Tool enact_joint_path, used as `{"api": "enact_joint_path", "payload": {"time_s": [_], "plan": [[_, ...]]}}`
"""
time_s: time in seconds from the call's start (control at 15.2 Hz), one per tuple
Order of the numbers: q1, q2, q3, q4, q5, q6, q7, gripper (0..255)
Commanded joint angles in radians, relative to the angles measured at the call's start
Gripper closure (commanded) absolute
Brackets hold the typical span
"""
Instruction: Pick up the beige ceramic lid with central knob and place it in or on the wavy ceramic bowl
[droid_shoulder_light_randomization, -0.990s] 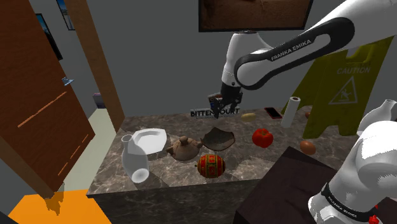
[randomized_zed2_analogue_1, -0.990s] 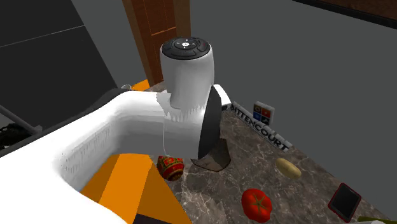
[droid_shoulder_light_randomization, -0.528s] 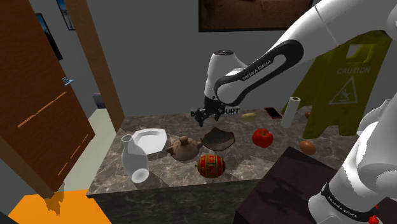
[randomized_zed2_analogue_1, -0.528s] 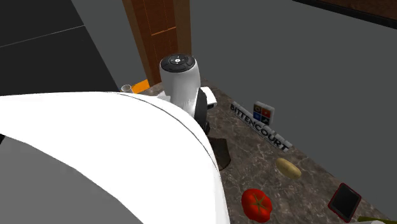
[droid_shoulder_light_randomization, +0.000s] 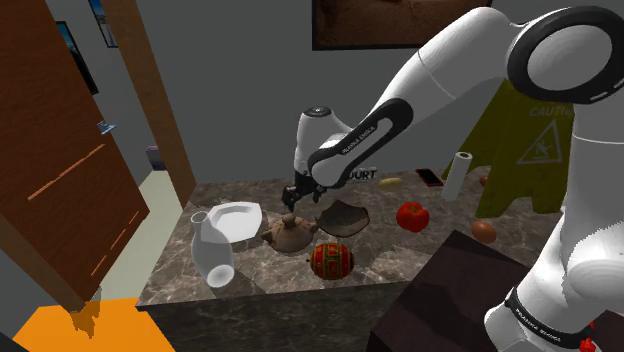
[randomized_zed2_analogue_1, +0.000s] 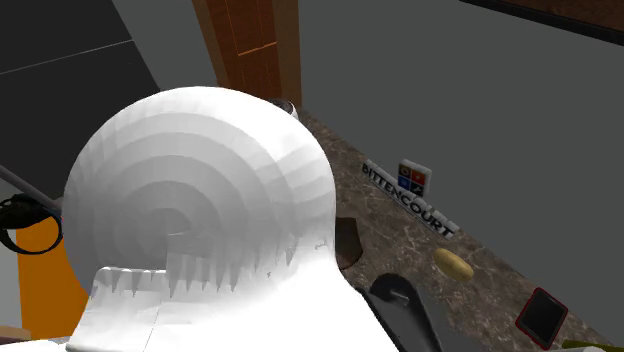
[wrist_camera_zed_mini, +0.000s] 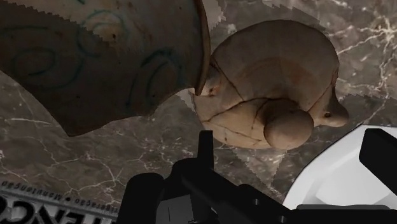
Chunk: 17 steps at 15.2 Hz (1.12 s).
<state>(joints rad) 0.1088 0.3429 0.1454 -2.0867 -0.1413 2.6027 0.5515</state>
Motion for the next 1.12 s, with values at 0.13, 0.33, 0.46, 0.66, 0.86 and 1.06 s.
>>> {"api": "enact_joint_path", "payload": {"time_s": [0.13,0.33,0.46,0.66,0.86,1.06], "plan": [[0.038,0.153,-0.020,0.139,-0.033,0.021,0.052,0],[0.052,0.215,-0.030,0.195,-0.041,0.029,0.066,0],[0.055,0.240,-0.034,0.205,-0.045,0.044,0.069,0],[0.059,0.278,-0.040,0.223,-0.051,0.064,0.073,0],[0.062,0.298,-0.043,0.233,-0.054,0.074,0.075,0],[0.062,0.298,-0.043,0.233,-0.054,0.074,0.075,0]]}}
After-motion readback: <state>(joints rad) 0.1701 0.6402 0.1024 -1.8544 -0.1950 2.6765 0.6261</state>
